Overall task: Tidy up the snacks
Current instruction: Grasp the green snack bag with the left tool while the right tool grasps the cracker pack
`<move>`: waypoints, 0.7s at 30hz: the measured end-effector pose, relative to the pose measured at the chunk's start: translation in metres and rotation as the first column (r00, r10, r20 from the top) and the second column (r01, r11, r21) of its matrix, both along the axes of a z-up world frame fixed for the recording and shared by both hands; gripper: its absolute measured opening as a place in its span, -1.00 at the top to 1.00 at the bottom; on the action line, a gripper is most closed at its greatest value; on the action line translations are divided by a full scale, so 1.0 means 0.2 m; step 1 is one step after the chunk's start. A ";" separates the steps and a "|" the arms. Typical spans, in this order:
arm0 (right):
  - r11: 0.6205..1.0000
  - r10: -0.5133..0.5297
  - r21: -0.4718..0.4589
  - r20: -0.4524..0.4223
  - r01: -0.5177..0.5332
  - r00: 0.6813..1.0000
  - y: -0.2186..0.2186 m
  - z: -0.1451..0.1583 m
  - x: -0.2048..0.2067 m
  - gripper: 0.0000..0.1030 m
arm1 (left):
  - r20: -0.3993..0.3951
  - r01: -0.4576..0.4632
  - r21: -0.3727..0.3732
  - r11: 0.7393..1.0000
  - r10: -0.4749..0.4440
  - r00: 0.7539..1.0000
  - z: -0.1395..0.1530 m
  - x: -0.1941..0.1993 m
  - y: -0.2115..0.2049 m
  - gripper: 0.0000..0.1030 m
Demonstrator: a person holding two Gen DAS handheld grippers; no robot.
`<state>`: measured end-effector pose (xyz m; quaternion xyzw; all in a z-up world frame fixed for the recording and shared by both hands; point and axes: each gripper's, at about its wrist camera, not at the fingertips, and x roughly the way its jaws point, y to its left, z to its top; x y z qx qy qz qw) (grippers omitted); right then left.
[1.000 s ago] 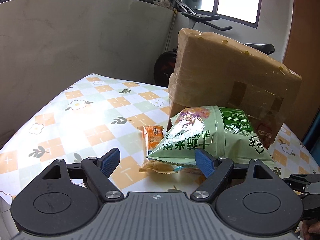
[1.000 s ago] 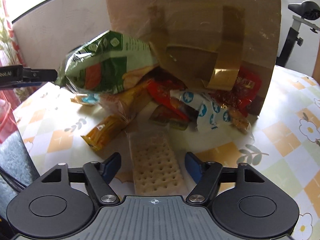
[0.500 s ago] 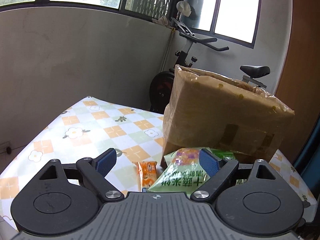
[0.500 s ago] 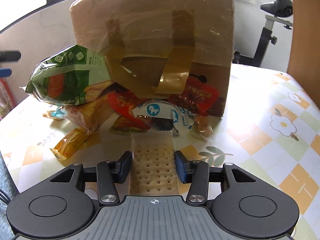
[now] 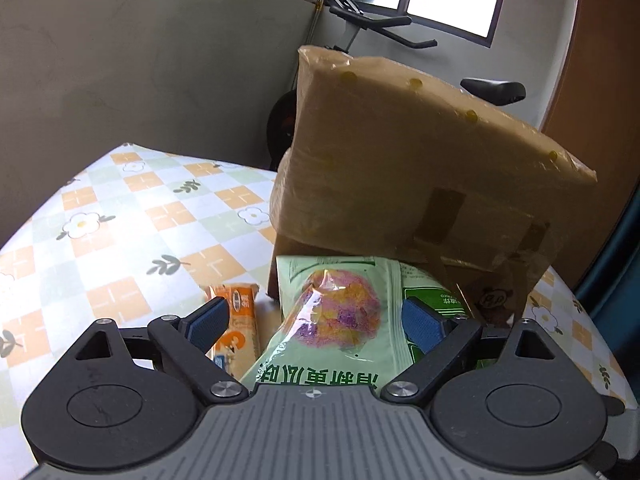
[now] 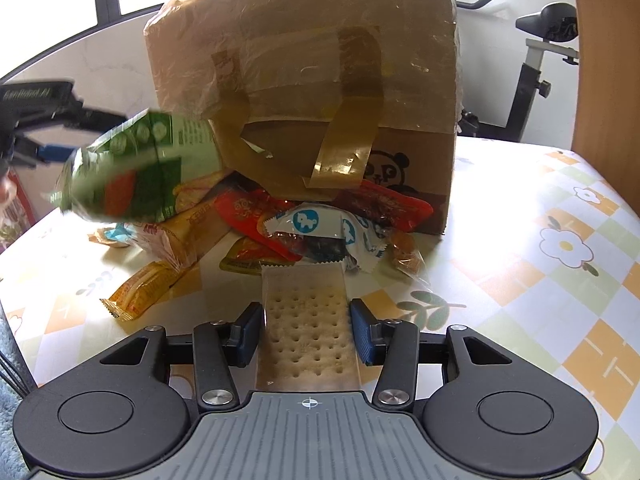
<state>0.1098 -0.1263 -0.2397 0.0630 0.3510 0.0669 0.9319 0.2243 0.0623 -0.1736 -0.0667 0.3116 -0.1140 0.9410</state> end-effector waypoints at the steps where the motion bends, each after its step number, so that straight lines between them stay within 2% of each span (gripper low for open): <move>1: 1.000 -0.001 0.002 0.001 0.001 1.000 0.00 0.00 0.00 0.15 | -0.003 0.013 -0.012 1.000 -0.013 1.000 -0.02 -0.02 0.00 -0.87; 8: 1.000 -0.008 0.017 0.003 0.008 1.000 -0.01 0.00 0.00 0.15 | -0.057 0.126 -0.071 0.989 -0.131 0.990 -0.14 -0.11 0.02 -0.93; 17: 1.000 -0.009 0.021 0.004 0.009 1.000 -0.01 0.00 -0.01 0.14 | -0.054 0.180 -0.119 0.976 -0.188 0.981 -0.18 -0.04 -0.02 -0.92; 19: 1.000 -0.009 0.023 0.004 0.009 1.000 -0.02 0.00 -0.01 0.14 | -0.033 0.192 -0.124 0.974 -0.197 0.980 -0.18 -0.03 -0.03 -0.86; 21: 1.000 -0.009 0.025 0.005 0.009 1.000 -0.02 0.00 -0.01 0.14 | -0.007 0.209 -0.145 0.967 -0.212 0.977 -0.18 -0.05 -0.04 -0.56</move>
